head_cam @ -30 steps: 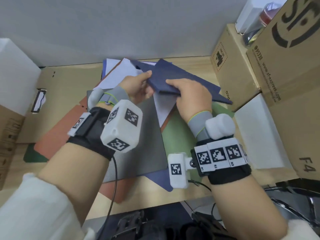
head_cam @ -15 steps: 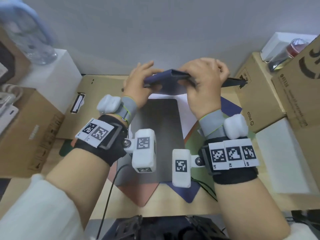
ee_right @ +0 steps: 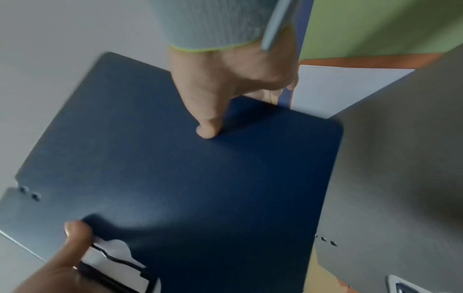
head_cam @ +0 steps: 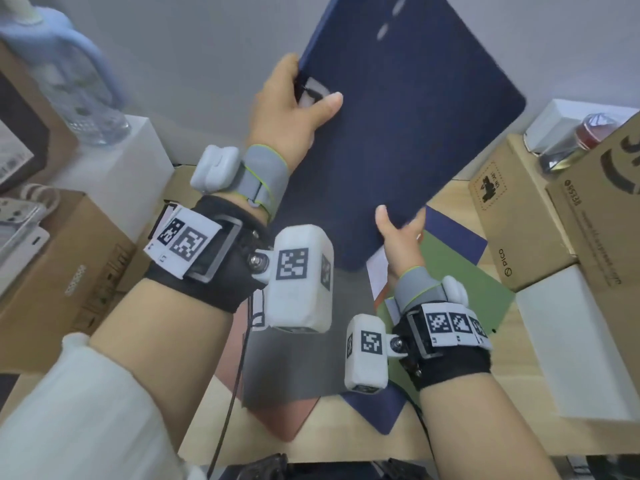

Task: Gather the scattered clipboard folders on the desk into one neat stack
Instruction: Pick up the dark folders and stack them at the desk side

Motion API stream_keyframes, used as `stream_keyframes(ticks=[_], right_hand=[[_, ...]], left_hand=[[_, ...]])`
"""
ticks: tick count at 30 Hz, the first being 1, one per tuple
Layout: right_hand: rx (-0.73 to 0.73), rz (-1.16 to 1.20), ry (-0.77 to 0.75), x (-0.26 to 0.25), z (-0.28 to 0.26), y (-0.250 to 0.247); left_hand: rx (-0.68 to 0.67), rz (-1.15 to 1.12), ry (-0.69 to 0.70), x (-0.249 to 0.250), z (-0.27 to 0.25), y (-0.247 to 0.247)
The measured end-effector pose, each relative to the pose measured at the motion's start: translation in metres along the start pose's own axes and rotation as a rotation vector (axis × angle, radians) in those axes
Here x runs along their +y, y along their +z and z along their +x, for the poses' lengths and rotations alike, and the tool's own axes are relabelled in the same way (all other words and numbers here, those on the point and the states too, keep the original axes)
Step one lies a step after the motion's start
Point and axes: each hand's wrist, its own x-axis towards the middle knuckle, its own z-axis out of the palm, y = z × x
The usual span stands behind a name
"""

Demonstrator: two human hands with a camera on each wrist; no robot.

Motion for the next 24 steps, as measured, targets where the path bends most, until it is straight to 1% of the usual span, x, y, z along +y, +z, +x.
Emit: stream_keyframes(ticks=[2, 4, 7, 9, 11, 13, 15, 18, 20, 24], right_hand=[[0.034, 0.128, -0.014, 0.007, 0.006, 0.000], [0.068, 0.164, 0.000, 0.016, 0.010, -0.006], [0.050, 0.071, 0.064, 0.040, 0.020, -0.010], [0.035, -0.024, 0.137, 0.057, 0.021, -0.012], [0.007, -0.082, 0.219, 0.070, 0.017, -0.011], [-0.008, -0.178, 0.309, 0.096, 0.020, -0.008], [0.001, -0.303, 0.380, 0.115, 0.017, -0.006], [0.018, -0.537, 0.394, 0.117, 0.002, -0.003], [0.010, -0.573, 0.374, 0.118, -0.001, -0.002], [-0.001, -0.575, 0.344, 0.119, -0.003, 0.000]], left_hand=[[0.033, -0.114, -0.096, -0.009, 0.003, 0.004], [0.089, -0.168, -0.213, -0.031, 0.000, 0.004], [0.161, -0.146, -0.400, -0.081, -0.020, 0.002], [0.214, -0.111, -0.559, -0.114, -0.040, 0.000], [0.229, -0.073, -0.702, -0.136, -0.058, -0.006], [0.228, -0.013, -0.843, -0.160, -0.071, -0.009], [0.214, 0.028, -0.922, -0.171, -0.081, -0.012], [0.152, 0.126, -1.004, -0.177, -0.096, -0.013], [0.128, 0.157, -1.029, -0.183, -0.103, -0.012], [0.171, 0.166, -1.013, -0.178, -0.110, -0.014]])
